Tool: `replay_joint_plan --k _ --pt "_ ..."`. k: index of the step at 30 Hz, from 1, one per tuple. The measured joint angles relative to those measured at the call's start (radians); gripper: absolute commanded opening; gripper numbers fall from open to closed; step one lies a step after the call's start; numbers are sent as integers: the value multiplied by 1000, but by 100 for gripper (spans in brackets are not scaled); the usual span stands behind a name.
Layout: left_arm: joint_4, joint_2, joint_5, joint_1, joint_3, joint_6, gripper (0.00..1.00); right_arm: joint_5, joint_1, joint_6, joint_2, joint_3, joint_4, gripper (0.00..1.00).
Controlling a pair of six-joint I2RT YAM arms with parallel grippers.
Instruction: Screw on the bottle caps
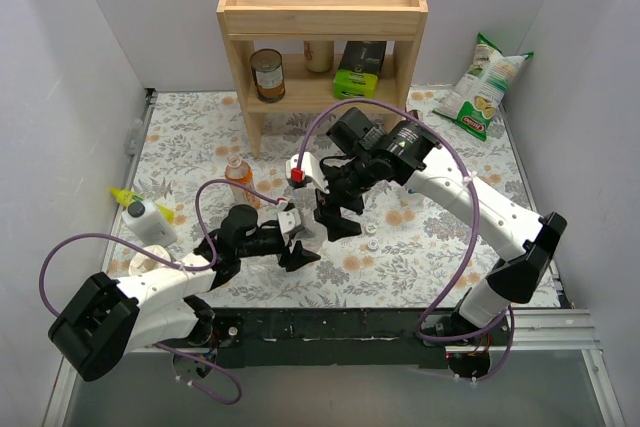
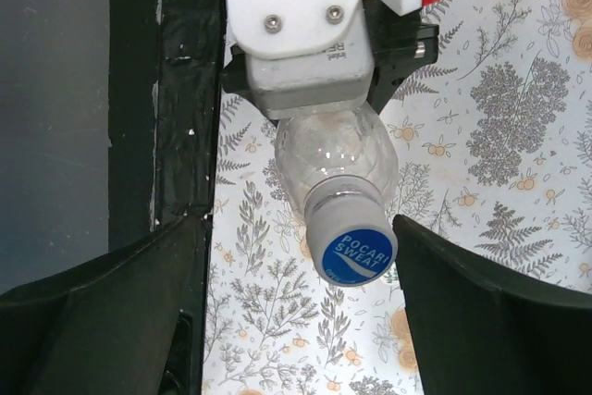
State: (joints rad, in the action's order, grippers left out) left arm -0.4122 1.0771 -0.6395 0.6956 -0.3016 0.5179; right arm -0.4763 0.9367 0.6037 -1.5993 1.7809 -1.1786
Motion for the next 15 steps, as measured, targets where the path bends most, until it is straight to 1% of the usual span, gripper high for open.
replay_joint_plan --k 7,13,15 --pt "-16 0 5 0 2 8 0 -21 2 6 5 60 -31 95" --pt "-24 -3 4 0 19 5 0 -7 2 -5 14 87 -30 95" --pt "-25 -4 3 0 23 -1 0 2 -7 -13 14 94 -27 93"
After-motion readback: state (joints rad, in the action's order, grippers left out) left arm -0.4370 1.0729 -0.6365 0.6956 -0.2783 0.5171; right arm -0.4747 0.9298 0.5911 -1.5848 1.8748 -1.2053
